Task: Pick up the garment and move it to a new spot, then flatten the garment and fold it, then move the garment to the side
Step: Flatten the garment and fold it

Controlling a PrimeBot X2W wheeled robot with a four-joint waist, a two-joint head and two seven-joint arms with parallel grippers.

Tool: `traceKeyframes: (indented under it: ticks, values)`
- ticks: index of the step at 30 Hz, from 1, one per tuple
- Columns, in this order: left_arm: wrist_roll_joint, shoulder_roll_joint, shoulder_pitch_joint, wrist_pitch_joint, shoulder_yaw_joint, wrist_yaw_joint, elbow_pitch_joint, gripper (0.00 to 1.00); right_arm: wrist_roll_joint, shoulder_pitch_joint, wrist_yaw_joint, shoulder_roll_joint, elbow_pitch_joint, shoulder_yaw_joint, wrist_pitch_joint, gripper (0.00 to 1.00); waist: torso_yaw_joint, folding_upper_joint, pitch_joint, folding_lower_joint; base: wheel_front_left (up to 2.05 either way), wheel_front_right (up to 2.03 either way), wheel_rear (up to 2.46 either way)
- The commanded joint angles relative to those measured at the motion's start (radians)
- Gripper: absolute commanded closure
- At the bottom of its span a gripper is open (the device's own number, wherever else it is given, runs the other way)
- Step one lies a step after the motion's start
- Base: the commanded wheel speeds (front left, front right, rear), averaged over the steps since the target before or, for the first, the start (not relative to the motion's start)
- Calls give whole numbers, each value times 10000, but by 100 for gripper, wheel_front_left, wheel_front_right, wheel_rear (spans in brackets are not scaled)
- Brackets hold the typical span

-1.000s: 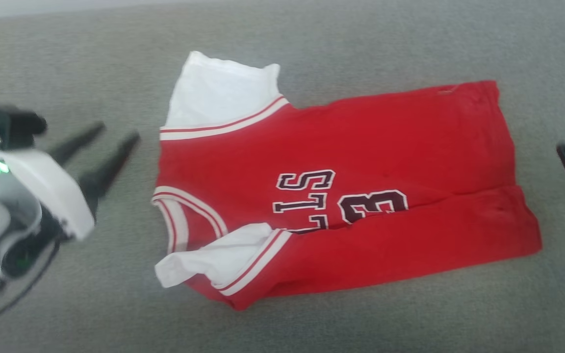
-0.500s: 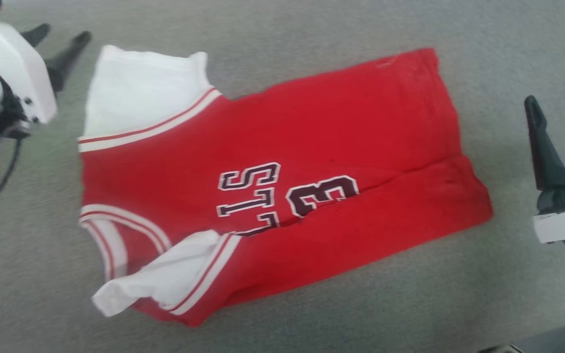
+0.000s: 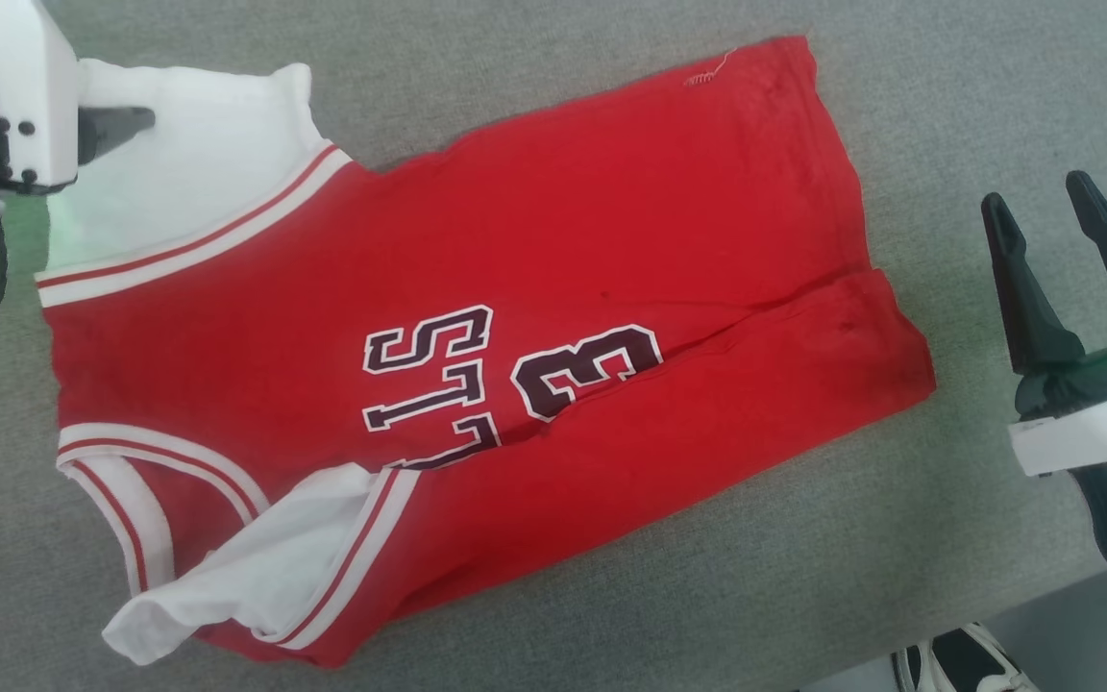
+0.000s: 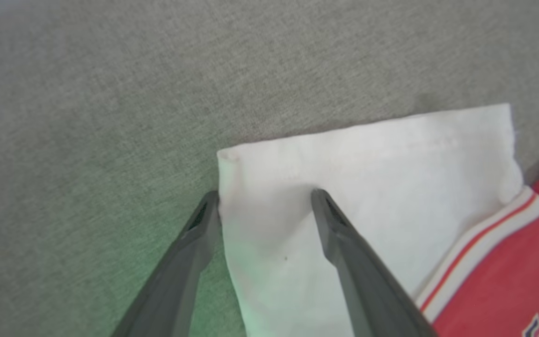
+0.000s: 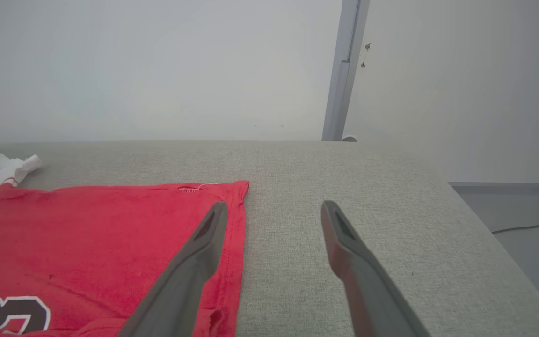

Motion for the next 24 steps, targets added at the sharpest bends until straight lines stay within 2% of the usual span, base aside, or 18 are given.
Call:
traceKeyframes:
  ticks: [1, 2, 3, 4, 5, 9, 14, 16, 20, 24]
  values:
    - [3, -99, -97, 105, -46, -70, 70, 0, 58, -142, 1, 2, 18, 35, -45, 0, -63, -1, 109, 0, 0, 0, 0]
    - [-62, -164, -64, 209, -59, -108, 135, 10, 64, -215, 1, -37, 31, 71, 8, 0, -59, -1, 132, 0, 0, 0, 0]
    - [-73, -221, -43, 311, -111, -135, 129, 39, 63, -302, 1, -98, 25, 145, 77, 0, -51, -1, 147, 0, 0, 0, 0]
    - [-89, -266, -38, 368, -140, -164, 88, 60, 75, -394, 1, -154, 21, 186, 140, 0, -31, -1, 153, 0, 0, 0, 0]
    - [-192, -314, -26, 299, -84, -181, 96, 100, 148, -481, 1, -200, 19, 250, 237, 0, -6, -1, 156, 0, 0, 0, 0]
    - [-270, -530, -6, 169, -51, -225, 122, 100, 344, -1172, 1, -627, 16, 639, 1051, 0, 163, -1, 148, 0, 0, 0, 0]
    - [-276, -863, -4, -167, -93, -226, -186, 100, 801, -2808, -1, -1457, 396, 1749, 3031, 0, 598, -1, 176, 0, 0, 0, 0]
    - [-339, -1015, -14, -284, -89, -229, -344, 100, 1031, -3550, 1, -1838, 762, 2216, 3817, 0, 857, -1, 228, 0, 0, 0, 0]
    - [-346, -1253, -253, -421, -119, -230, -499, 100, 1825, -5022, 1, -2120, 1802, 2935, 5229, 0, 1246, -1, 425, 0, 0, 0, 0]
    - [-285, -1384, -371, -546, -216, -224, -699, 100, 2556, -6139, 1, -2085, 3053, 3660, 6649, 0, 1505, -1, 596, 0, 0, 0, 0]
